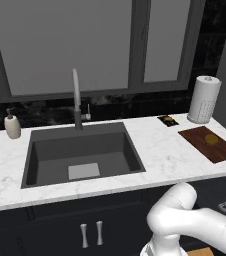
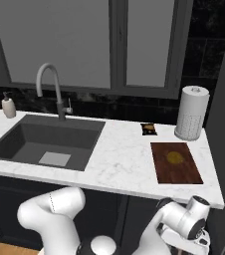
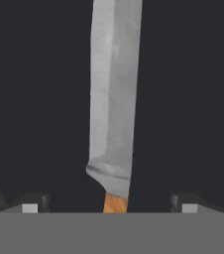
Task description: Place the appropriate cutting tool for cutting the avocado skin on the cutting board.
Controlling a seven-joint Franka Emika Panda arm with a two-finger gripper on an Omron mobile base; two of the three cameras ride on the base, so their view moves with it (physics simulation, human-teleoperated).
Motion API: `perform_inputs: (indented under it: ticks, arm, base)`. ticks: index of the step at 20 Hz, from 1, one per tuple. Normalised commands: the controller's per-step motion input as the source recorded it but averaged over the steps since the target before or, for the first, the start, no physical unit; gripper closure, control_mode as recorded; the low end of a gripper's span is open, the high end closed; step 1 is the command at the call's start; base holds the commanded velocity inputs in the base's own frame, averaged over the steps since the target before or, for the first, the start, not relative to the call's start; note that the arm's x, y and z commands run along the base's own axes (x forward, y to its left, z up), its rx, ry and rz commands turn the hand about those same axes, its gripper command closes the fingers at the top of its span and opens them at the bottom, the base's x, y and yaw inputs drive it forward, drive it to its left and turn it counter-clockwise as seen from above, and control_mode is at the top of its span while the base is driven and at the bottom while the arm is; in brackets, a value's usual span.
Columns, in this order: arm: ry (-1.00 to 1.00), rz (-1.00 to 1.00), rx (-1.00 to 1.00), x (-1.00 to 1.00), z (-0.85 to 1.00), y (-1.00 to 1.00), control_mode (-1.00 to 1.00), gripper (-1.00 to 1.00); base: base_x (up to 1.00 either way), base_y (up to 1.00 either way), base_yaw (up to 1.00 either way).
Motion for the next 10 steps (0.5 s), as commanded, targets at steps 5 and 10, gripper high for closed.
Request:
perform_inputs:
  ticks: [5,10]
  arm:
    - [-0.01,0.0,0.0,0.23,-0.25,0.0,-1.0,-1.0]
    - [0.0,0.0,-0.01,0.09,-0.42,0.03,-1.0,-1.0]
  base:
    - [0.0,0.0,0.0]
    - [0.0,0.0,0.0]
